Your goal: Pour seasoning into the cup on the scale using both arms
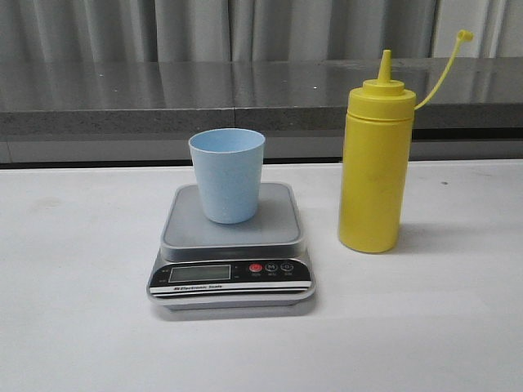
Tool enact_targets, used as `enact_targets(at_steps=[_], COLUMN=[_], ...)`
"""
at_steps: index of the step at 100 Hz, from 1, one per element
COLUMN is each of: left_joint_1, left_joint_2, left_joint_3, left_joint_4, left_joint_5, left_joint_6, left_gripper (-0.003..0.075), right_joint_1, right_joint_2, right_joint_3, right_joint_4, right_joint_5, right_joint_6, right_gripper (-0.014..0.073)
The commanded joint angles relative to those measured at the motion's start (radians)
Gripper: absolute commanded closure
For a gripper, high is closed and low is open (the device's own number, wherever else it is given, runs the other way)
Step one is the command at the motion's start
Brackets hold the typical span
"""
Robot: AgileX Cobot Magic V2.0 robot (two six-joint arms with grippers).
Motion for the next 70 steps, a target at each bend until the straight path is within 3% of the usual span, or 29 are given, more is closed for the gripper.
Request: enact_targets(at_steps=[1, 10, 22, 32, 41, 70], left_joint_1=[0.001, 0.001, 0.001, 0.001, 0.001, 0.001], left_joint_2=[0.008, 0.008, 0.008, 0.008, 0.008, 0.008], left_joint_3=[-0.027, -0.027, -0.027, -0.027, -0.027, -0.027], left_joint_4=[-0.017, -0.017, -0.017, -0.017, -0.017, -0.017], left_joint_5=[-0.086, -0.086, -0.086, -0.086, -0.086, -0.086], left_joint_6=[-0.002, -0.002, -0.002, -0.002, -0.002, -0.002], left_gripper=[0.074, 0.074, 0.074, 0.074, 0.074, 0.074], right_joint_1=[0.013, 0.037, 0.082, 0.109, 0.126, 0.153], right_joint_2=[0.067, 0.128, 0.188, 0.228, 0.255, 0.327], right_joint_3=[-0.037, -0.037, -0.037, -0.037, -0.036, 0.007], right_joint_4=[-0.004, -0.026, -0.033, -0.033, -0.033, -0.035], right_joint_5=[-0.138, -0.174, -0.208, -0.229, -0.232, -0.306], right_joint_6=[0.0, 0.0, 0.0, 0.0, 0.0, 0.0], right_gripper=[0.0622, 0.0494, 0.0146, -0.0078, -0.0042, -0.0041])
